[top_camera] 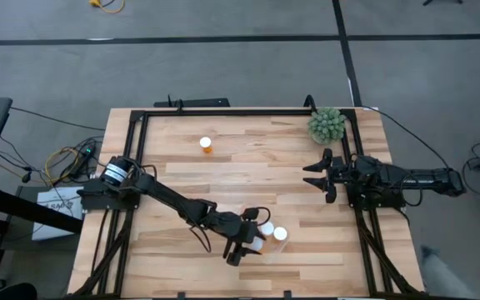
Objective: Pick and place pill bottles into a basket
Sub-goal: Put the orange pill bottle into the transparent container
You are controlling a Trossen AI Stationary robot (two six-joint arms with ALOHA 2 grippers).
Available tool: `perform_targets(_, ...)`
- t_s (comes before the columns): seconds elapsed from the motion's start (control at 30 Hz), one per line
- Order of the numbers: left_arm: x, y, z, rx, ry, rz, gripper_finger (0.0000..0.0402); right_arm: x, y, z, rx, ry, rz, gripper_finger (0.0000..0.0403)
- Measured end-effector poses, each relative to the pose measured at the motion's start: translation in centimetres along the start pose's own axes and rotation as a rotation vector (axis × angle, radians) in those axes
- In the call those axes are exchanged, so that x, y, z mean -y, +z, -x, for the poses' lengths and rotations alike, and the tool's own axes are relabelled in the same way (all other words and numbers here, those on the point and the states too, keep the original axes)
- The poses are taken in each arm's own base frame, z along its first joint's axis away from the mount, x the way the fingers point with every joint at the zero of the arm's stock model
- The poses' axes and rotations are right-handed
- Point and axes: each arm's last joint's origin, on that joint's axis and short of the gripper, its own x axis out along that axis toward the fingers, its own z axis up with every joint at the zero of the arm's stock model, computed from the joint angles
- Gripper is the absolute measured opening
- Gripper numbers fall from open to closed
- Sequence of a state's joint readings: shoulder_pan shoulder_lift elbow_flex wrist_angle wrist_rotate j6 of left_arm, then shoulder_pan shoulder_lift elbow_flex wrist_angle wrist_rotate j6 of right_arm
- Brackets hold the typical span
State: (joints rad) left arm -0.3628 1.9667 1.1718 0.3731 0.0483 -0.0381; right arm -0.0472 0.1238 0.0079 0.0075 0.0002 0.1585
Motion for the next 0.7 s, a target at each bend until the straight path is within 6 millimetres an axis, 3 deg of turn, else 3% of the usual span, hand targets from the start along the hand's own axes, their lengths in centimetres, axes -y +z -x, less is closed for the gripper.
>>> perform_targets(0.5, -0.1, 0.1, 0.0, 0.016, 0.032, 0.015, 0.0247, 0.0, 0.0, 0.0, 0.000, 0.000, 0.000, 0.0187)
perform_targets(0.7, -1.3, 1.0, 0.3, 0.079, 0.081, 0.064, 0.0248, 0.0, 0.0, 0.0, 0.000, 0.000, 0.000, 0.0185)
